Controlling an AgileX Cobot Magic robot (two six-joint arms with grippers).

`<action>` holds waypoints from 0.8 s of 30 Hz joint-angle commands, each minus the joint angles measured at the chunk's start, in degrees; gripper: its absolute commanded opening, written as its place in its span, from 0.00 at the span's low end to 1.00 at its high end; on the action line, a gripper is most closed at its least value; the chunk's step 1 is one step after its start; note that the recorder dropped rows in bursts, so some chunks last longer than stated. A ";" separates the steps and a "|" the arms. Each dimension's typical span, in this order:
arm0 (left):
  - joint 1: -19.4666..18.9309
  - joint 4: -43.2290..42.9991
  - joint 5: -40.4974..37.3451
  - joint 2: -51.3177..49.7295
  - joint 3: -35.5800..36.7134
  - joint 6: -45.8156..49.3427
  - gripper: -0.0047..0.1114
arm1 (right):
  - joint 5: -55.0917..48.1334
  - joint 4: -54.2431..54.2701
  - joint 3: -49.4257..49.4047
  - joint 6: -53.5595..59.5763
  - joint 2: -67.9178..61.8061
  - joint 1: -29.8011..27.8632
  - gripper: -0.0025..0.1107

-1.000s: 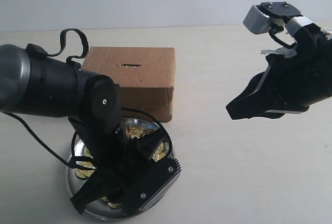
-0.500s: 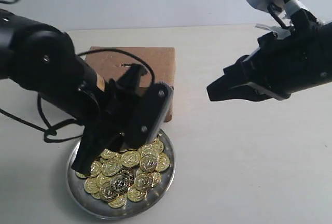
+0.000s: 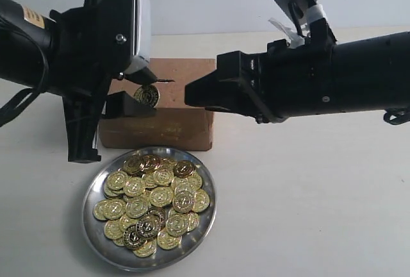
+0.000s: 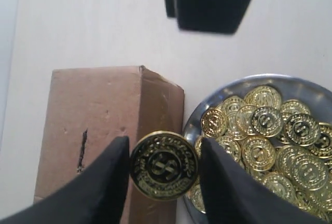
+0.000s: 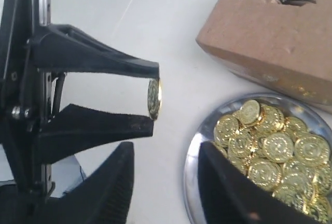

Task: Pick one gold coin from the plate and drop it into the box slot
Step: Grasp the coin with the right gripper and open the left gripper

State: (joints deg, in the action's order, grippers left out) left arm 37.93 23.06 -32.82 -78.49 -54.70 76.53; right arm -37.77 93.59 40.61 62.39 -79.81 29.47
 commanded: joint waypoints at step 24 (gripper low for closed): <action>3.33 14.05 0.09 2.74 0.03 9.33 0.31 | -4.30 6.36 -0.18 6.89 -2.33 0.83 0.45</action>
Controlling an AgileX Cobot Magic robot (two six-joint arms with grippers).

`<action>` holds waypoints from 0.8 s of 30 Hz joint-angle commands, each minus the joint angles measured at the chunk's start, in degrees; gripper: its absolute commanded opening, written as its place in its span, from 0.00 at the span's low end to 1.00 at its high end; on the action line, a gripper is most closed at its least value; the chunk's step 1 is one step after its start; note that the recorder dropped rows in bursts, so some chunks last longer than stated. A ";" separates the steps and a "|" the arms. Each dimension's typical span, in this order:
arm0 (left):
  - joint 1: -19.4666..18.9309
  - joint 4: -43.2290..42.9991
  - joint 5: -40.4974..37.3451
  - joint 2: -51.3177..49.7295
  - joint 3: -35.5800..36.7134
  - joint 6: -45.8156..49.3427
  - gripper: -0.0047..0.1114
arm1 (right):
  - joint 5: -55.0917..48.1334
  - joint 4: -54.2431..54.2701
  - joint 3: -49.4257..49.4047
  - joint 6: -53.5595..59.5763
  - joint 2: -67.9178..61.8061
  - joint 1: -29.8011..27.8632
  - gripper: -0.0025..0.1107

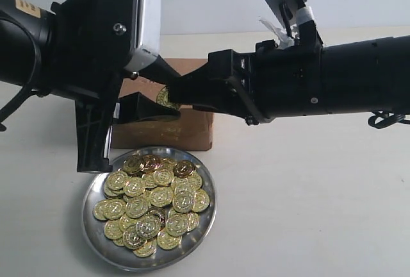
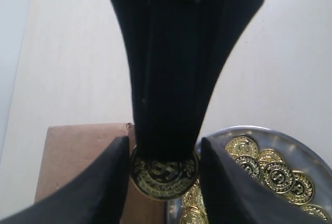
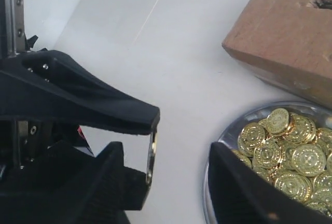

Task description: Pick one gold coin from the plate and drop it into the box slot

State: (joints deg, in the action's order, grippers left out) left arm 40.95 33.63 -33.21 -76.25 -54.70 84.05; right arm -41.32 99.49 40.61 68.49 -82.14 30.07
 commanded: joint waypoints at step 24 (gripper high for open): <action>0.31 6.19 0.89 0.50 0.03 4.39 0.52 | -0.76 0.45 -0.18 0.45 0.10 0.23 0.02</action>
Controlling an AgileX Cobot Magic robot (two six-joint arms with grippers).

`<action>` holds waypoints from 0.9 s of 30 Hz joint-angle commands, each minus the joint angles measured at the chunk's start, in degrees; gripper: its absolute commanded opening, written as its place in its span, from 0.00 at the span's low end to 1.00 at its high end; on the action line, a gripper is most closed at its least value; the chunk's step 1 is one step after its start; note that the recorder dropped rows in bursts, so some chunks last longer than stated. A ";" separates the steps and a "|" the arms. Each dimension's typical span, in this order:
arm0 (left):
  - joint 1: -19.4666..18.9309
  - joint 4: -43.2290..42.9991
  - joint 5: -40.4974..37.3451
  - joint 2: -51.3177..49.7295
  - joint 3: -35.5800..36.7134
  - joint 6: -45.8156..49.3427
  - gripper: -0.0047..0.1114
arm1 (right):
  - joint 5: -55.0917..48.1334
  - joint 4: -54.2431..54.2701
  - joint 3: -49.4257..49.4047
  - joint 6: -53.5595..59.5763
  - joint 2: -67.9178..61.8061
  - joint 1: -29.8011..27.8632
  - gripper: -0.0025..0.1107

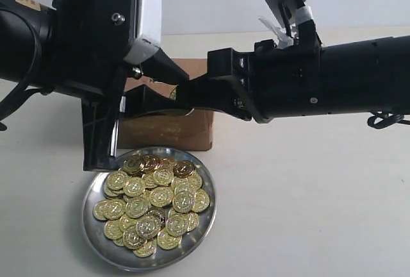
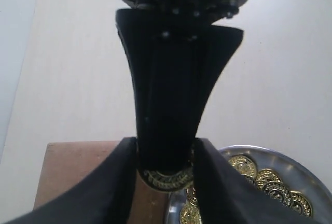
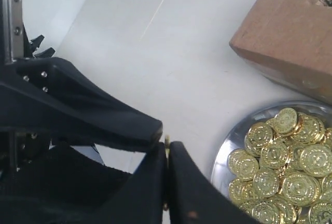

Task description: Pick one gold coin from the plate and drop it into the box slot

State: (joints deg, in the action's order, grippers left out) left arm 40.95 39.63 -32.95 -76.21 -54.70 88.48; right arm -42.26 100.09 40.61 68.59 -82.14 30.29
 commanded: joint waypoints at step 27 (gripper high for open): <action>-11.09 -25.58 -17.26 19.40 0.03 -48.77 0.04 | -16.37 -75.01 74.71 -37.34 -40.24 0.39 0.02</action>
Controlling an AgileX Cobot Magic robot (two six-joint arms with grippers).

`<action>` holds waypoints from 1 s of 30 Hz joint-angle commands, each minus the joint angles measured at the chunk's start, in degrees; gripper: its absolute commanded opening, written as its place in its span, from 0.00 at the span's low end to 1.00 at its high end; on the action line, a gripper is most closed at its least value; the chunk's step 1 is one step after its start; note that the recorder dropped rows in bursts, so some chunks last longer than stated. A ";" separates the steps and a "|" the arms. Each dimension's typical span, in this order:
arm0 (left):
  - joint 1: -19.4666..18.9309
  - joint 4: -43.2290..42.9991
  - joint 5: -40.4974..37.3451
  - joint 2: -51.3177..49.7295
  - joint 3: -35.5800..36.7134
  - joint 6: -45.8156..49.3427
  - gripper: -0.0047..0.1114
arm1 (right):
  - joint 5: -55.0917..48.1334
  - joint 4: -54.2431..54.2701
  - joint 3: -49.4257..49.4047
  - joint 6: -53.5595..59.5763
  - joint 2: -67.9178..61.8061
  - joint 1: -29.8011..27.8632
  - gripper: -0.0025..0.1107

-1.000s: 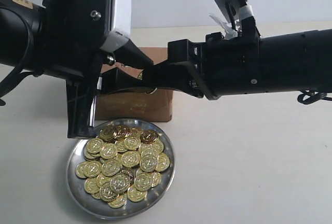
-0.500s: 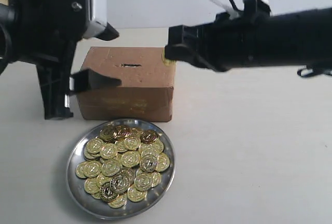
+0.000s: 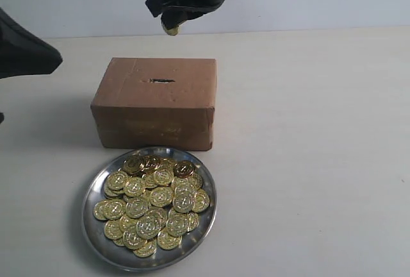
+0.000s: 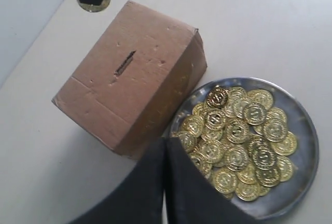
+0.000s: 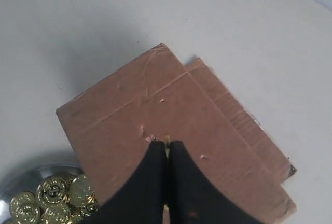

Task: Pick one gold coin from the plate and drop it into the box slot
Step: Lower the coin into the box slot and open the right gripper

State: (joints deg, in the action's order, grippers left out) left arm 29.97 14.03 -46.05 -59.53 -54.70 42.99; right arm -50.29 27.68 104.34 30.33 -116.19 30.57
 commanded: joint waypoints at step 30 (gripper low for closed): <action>-0.12 0.23 -4.99 4.98 0.03 -3.28 0.04 | -14.64 2.30 16.75 24.83 -17.51 0.11 0.02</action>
State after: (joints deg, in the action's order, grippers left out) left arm 29.97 14.03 -50.99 -54.96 -54.70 40.10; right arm -64.67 29.42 120.63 54.46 -133.94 30.57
